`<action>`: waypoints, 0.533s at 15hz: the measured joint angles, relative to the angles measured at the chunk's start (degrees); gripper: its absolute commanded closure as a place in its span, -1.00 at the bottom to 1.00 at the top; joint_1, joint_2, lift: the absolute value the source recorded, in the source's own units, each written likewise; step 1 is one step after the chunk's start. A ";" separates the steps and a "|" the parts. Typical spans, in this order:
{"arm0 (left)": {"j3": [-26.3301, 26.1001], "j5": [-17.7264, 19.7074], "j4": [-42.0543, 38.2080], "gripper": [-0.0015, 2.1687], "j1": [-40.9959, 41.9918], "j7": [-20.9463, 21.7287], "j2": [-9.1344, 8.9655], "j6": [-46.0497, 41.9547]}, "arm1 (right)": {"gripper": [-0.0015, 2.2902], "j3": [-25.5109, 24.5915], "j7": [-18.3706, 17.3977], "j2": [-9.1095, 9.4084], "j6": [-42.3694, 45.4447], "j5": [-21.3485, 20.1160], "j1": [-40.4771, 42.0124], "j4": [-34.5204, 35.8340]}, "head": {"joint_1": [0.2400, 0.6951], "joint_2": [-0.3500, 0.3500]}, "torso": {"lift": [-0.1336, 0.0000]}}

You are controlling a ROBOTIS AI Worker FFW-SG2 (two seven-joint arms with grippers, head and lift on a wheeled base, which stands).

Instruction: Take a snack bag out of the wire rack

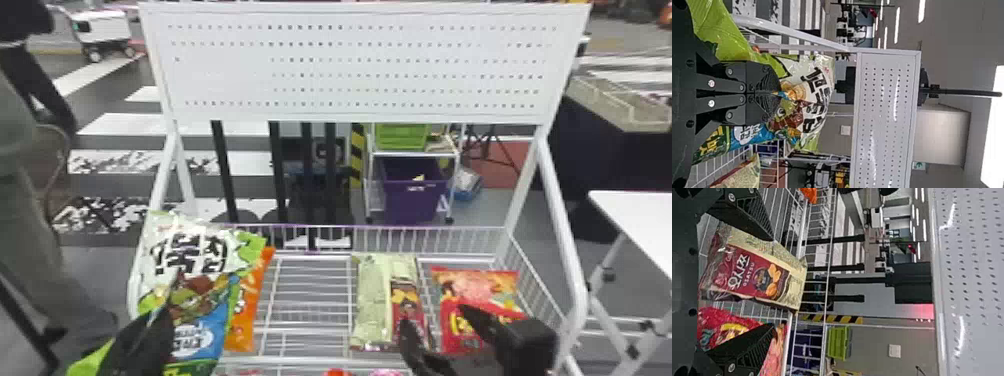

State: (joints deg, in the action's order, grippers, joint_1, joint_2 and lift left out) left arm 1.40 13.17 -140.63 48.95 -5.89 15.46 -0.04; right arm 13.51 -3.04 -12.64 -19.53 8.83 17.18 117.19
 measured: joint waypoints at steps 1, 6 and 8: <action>0.00 -0.05 0.00 0.94 0.00 0.00 0.00 0.00 | -0.89 1.47 -0.16 0.42 -2.33 0.66 -4.10 -3.11 | 0.14 0.00 | 1.00; 0.12 -0.01 0.22 0.94 -0.48 0.00 0.24 0.17 | -0.88 4.61 -0.31 3.88 -7.88 4.28 -18.27 -17.39 | 0.14 0.00 | 1.00; 0.20 0.06 0.53 0.94 -0.67 0.00 0.35 0.29 | -0.81 5.22 0.02 4.73 -8.40 5.26 -21.53 -21.89 | 0.14 0.00 | 1.00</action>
State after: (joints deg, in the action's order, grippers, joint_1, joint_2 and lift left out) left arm 1.60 13.23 -140.10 48.29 -5.89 15.82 0.25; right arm 18.73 -3.01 -7.91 -27.93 14.09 -4.35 95.30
